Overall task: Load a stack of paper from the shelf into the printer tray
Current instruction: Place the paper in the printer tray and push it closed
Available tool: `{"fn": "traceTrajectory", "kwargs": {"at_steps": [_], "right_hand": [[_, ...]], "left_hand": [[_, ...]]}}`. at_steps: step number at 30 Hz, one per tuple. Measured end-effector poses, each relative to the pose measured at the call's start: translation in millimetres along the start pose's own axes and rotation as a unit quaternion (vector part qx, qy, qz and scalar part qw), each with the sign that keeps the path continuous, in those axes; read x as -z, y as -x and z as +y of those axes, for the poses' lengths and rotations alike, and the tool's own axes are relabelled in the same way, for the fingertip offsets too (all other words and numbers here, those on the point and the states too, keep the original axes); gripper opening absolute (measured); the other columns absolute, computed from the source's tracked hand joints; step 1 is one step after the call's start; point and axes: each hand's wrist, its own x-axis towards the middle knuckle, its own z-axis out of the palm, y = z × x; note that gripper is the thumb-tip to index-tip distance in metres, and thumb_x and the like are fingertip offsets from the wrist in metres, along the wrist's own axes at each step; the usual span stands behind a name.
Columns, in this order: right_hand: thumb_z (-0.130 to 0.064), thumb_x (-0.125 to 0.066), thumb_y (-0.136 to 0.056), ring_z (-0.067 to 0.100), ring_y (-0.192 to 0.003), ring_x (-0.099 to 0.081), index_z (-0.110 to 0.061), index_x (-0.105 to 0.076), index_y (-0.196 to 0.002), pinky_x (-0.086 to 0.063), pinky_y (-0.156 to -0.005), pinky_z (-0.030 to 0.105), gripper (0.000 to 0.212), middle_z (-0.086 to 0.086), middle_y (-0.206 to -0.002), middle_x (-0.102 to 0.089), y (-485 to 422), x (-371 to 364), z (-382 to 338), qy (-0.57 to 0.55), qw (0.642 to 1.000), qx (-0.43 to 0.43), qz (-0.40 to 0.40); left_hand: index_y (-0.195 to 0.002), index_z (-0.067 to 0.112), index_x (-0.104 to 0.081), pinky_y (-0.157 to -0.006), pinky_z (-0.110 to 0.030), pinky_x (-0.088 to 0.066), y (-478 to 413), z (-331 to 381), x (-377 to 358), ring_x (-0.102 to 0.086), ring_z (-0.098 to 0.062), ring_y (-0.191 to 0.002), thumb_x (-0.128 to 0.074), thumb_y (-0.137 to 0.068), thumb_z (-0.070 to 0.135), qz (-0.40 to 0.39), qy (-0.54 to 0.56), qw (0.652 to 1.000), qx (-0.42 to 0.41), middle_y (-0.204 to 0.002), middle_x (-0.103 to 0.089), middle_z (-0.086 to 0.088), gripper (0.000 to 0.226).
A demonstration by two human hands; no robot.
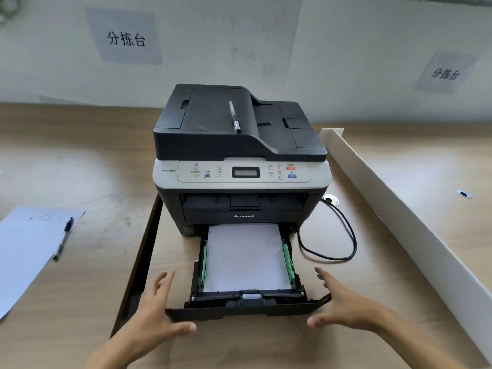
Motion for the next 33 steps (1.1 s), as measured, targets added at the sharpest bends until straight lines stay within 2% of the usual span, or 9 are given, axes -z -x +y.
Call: {"fn": "traceTrajectory", "kwargs": {"at_steps": [3, 5, 7, 10, 17, 20, 23, 29, 33], "right_hand": [[-0.048, -0.094, -0.046, 0.016, -0.137, -0.038, -0.024, 0.004, -0.155, -0.040, -0.106, 0.028, 0.149, 0.005, -0.160, -0.022, -3, -22, 7, -0.086, 0.993, 0.021, 0.072], [-0.042, -0.096, -0.044, 0.016, -0.127, -0.044, -0.025, 0.002, -0.155, -0.042, -0.097, 0.027, 0.149, 0.006, -0.156, -0.027, -11, -32, 9, -0.151, 0.979, 0.034, 0.133], [-0.039, -0.097, -0.043, 0.016, -0.126, -0.044, -0.023, 0.001, -0.155, -0.042, -0.098, 0.029, 0.149, 0.006, -0.155, -0.028, -19, -35, 7, -0.187, 0.966, 0.043, 0.171], [-0.012, -0.091, -0.064, 0.018, -0.131, -0.042, -0.021, -0.002, -0.156, -0.039, -0.101, 0.031, 0.128, 0.006, -0.155, -0.029, -31, -32, 0, -0.213, 0.955, 0.053, 0.198], [-0.020, -0.086, -0.071, 0.024, -0.141, -0.036, -0.022, -0.005, -0.155, -0.034, -0.113, 0.040, 0.117, 0.008, -0.155, -0.030, -83, -8, -13, -0.235, 0.940, 0.043, 0.245], [-0.020, -0.086, -0.073, 0.025, -0.142, -0.033, -0.021, -0.006, -0.155, -0.035, -0.114, 0.044, 0.115, 0.009, -0.156, -0.028, -106, 7, -21, -0.232, 0.935, 0.049, 0.265], [-0.019, -0.087, -0.071, 0.026, -0.142, -0.032, -0.026, -0.007, -0.154, -0.039, -0.111, 0.051, 0.115, 0.009, -0.157, -0.026, -129, 19, -28, -0.245, 0.929, 0.061, 0.272], [-0.008, -0.086, -0.069, 0.022, -0.124, -0.053, -0.028, -0.025, -0.145, -0.048, -0.100, 0.036, 0.099, -0.002, -0.138, -0.048, -150, 28, -27, -0.265, 0.916, 0.106, 0.281], [-0.009, -0.088, -0.066, 0.016, -0.123, -0.052, -0.028, -0.032, -0.139, -0.046, -0.102, 0.035, 0.094, -0.005, -0.134, -0.052, -157, 32, -29, -0.265, 0.913, 0.114, 0.290]], "left_hand": [[-0.153, 0.036, -0.003, -0.115, -0.046, -0.033, -2, -11, -15, -0.029, -0.020, -0.139, -0.096, -0.051, 0.028, 0.108, 0.150, 0.983, -0.009, -0.154, -0.012, 0.003, 0.138], [-0.155, 0.029, -0.004, -0.113, -0.048, -0.033, -5, -11, -21, -0.033, -0.024, -0.137, -0.098, -0.048, 0.019, 0.148, 0.195, 0.969, 0.012, -0.152, -0.017, -0.003, 0.142], [-0.156, 0.026, -0.003, -0.114, -0.047, -0.032, -9, -12, -22, -0.032, -0.026, -0.139, -0.097, -0.049, 0.017, 0.164, 0.224, 0.960, 0.019, -0.154, -0.021, -0.006, 0.142], [-0.155, 0.026, 0.003, -0.115, -0.048, -0.031, -24, -8, -21, -0.028, -0.025, -0.143, -0.094, -0.054, 0.022, 0.163, 0.257, 0.952, 0.027, -0.157, -0.022, -0.007, 0.140], [-0.156, 0.021, 0.006, -0.115, -0.043, -0.032, -76, 15, -5, -0.030, -0.026, -0.144, -0.085, -0.072, 0.027, 0.155, 0.243, 0.957, 0.031, -0.159, -0.027, -0.008, 0.124], [-0.155, 0.017, 0.012, -0.116, -0.043, -0.029, -97, 27, 5, -0.027, -0.028, -0.146, -0.082, -0.077, 0.019, 0.151, 0.259, 0.954, 0.017, -0.161, -0.022, -0.011, 0.122], [-0.154, 0.019, 0.017, -0.116, -0.044, -0.031, -118, 34, 15, -0.035, -0.029, -0.142, -0.079, -0.079, 0.008, 0.157, 0.269, 0.950, 0.008, -0.157, -0.032, -0.009, 0.123], [-0.151, 0.035, 0.009, -0.108, -0.053, -0.042, -143, 33, 19, -0.050, -0.024, -0.131, -0.081, -0.073, 0.002, 0.210, 0.250, 0.945, -0.016, -0.144, -0.049, 0.000, 0.123], [-0.152, 0.032, 0.009, -0.110, -0.046, -0.040, -148, 37, 18, -0.049, -0.021, -0.131, -0.081, -0.074, 0.001, 0.221, 0.255, 0.941, -0.014, -0.145, -0.049, 0.001, 0.123]]}}
